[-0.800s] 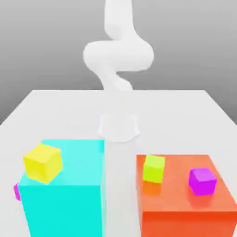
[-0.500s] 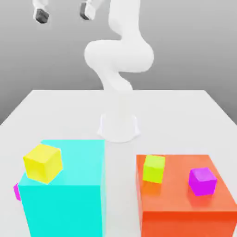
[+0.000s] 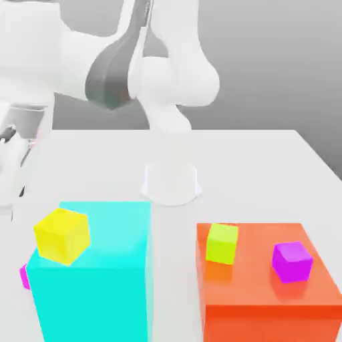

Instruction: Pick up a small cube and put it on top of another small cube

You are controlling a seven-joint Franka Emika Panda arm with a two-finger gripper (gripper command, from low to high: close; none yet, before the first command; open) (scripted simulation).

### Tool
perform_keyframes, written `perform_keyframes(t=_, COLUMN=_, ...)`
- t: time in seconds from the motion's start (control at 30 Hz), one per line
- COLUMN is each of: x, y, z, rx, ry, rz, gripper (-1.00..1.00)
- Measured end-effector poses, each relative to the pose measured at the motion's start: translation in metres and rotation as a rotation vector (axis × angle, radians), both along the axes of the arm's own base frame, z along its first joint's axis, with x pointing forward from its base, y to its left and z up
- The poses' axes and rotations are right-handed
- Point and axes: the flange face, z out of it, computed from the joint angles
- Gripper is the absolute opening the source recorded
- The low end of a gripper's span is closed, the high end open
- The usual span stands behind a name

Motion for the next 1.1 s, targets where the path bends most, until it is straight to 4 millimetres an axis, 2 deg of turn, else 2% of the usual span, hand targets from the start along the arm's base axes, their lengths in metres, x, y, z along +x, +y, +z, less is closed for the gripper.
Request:
perform_keyframes(t=0.07, x=-0.014, y=-0.013, z=-0.029, rx=0.044, ry=0.015, rz=-0.114, gripper=0.0)
perform_keyframes(t=0.27, x=-0.051, y=-0.026, z=-0.108, rx=0.178, ry=0.049, rz=-0.411, gripper=0.0)
perform_keyframes(t=0.43, x=-0.055, y=-0.027, z=-0.166, rx=0.194, ry=0.051, rz=-0.45, gripper=0.0)
perform_keyframes(t=0.47, x=-0.056, y=-0.027, z=-0.175, rx=0.194, ry=0.052, rz=-0.45, gripper=-1.0)
perform_keyframes(t=0.67, x=-0.056, y=-0.027, z=-0.179, rx=0.193, ry=0.051, rz=-0.45, gripper=-1.0)
perform_keyframes(t=0.7, x=-0.056, y=-0.027, z=-0.175, rx=0.193, ry=0.05, rz=-0.45, gripper=-1.0)
perform_keyframes(t=0.9, x=-0.054, y=-0.029, z=-0.118, rx=0.19, ry=0.062, rz=-0.427, gripper=-1.0)
perform_keyframes(t=1.0, x=-0.028, y=-0.031, z=-0.087, rx=0.168, ry=0.088, rz=-0.36, gripper=-1.0)
perform_keyframes(t=1.1, x=0.005, y=-0.025, z=-0.047, rx=0.149, ry=0.107, rz=-0.291, gripper=-1.0)
